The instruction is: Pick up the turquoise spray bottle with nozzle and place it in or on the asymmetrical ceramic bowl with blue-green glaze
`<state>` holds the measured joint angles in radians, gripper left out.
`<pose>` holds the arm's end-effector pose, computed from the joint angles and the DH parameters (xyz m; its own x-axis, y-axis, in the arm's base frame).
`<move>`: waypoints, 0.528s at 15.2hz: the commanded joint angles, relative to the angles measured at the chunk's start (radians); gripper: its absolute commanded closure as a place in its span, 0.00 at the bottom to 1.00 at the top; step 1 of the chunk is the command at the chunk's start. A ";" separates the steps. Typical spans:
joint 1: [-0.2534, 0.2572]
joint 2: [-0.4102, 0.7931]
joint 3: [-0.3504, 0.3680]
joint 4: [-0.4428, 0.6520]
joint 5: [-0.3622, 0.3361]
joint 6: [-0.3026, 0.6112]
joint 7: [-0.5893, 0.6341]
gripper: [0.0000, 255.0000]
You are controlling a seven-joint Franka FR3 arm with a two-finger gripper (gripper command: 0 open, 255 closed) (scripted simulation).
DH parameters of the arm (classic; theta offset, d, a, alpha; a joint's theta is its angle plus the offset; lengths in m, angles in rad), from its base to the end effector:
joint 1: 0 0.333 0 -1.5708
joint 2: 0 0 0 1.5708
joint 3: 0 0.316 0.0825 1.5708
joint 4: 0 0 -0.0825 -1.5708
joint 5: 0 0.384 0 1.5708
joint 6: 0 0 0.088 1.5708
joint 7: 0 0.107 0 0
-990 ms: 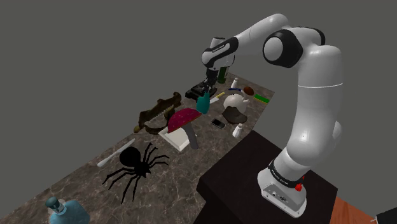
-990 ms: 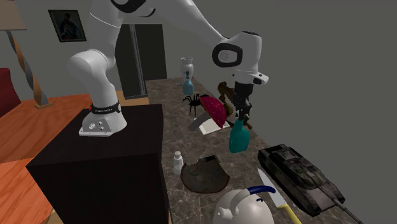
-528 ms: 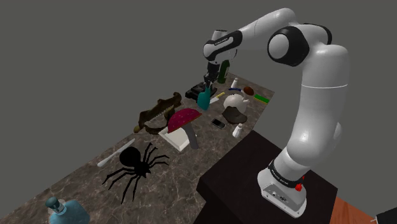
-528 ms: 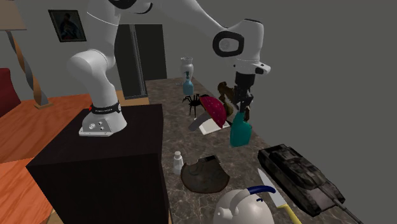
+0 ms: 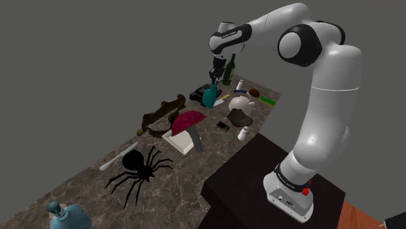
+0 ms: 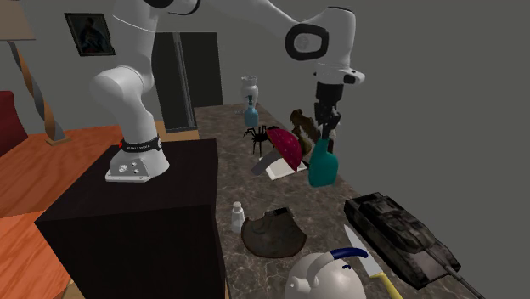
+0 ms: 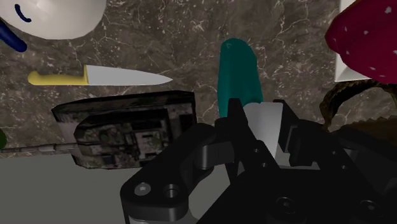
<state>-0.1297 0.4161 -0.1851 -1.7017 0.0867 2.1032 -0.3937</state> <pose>0.6328 -0.1892 0.3551 0.9987 0.0498 -0.0061 0.0498 -0.9988 -0.0025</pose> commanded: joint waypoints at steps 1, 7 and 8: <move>0.000 -0.016 -0.002 0.005 -0.003 -0.021 0.000 1.00; 0.001 -0.043 -0.005 0.043 -0.010 -0.085 0.004 1.00; -0.007 -0.069 -0.011 0.016 -0.013 -0.084 -0.010 1.00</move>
<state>-0.1321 0.3627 -0.1926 -1.6736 0.0759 2.0222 -0.3962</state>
